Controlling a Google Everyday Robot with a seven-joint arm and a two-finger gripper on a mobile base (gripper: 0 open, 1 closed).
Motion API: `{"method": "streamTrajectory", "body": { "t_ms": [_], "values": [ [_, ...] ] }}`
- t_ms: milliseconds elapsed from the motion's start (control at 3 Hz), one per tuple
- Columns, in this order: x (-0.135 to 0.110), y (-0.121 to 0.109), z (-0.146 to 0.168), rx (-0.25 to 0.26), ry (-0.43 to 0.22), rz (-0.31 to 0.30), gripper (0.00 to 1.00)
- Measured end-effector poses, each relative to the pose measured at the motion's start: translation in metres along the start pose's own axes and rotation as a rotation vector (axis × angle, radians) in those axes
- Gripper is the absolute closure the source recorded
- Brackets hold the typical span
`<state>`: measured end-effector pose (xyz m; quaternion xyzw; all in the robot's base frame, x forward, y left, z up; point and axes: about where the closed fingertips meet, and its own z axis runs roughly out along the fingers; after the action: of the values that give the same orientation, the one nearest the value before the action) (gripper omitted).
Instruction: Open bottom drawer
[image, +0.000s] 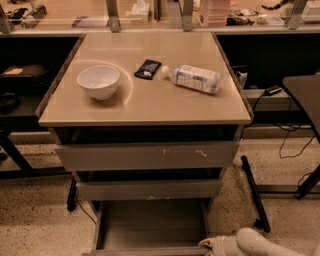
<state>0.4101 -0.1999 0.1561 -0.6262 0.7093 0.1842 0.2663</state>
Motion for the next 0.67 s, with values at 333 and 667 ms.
{"method": "streamTrajectory", "body": {
  "t_ms": [333,667],
  "values": [
    [0.0,0.0,0.0,0.0,0.0,0.0,0.23],
    [0.0,0.0,0.0,0.0,0.0,0.0,0.02]
  ]
}}
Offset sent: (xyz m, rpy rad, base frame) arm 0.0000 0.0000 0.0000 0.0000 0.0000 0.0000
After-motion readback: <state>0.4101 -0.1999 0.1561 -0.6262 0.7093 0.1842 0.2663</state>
